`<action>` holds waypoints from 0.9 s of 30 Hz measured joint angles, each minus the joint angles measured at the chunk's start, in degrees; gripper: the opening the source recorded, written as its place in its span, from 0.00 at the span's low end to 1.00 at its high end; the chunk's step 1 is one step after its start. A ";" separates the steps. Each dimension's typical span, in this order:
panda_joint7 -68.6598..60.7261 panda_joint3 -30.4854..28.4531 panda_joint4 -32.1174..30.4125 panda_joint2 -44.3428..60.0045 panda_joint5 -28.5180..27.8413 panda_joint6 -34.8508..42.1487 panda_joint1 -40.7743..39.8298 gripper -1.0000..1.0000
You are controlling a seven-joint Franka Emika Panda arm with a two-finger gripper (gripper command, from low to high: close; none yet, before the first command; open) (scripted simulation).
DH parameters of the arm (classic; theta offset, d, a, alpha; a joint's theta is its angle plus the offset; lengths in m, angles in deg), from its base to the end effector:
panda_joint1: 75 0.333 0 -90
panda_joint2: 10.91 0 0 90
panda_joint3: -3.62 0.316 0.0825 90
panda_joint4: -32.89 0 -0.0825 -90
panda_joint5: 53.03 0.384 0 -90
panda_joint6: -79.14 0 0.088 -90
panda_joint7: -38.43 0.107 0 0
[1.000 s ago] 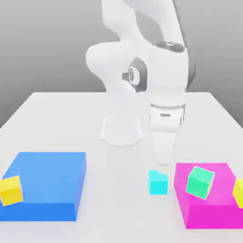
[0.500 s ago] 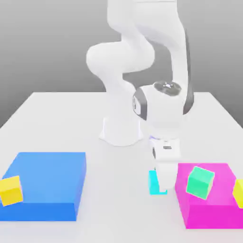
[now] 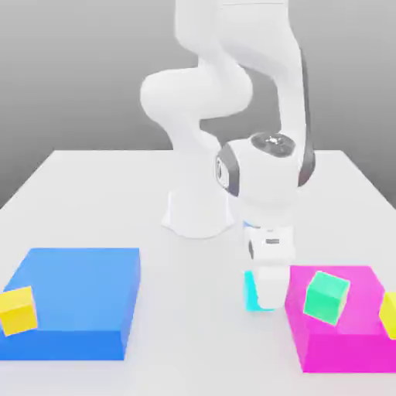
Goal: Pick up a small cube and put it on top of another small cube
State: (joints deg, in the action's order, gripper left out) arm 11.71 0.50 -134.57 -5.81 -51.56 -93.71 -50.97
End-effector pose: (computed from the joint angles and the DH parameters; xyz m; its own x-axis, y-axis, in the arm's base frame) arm 0.3095 0.1154 0.1638 0.6923 0.7216 0.0040 0.7216 -0.6923 0.0037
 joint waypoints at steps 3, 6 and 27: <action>0.94 -0.32 -0.73 -3.84 -1.49 3.18 -0.24 0.00; 1.19 -0.43 -1.63 -7.54 -2.24 6.17 -0.51 0.00; 0.96 -1.83 28.87 1.43 -21.62 34.97 2.63 0.00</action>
State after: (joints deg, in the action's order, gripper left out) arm 12.68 -1.32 -105.70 -4.38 -73.18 -58.74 -48.34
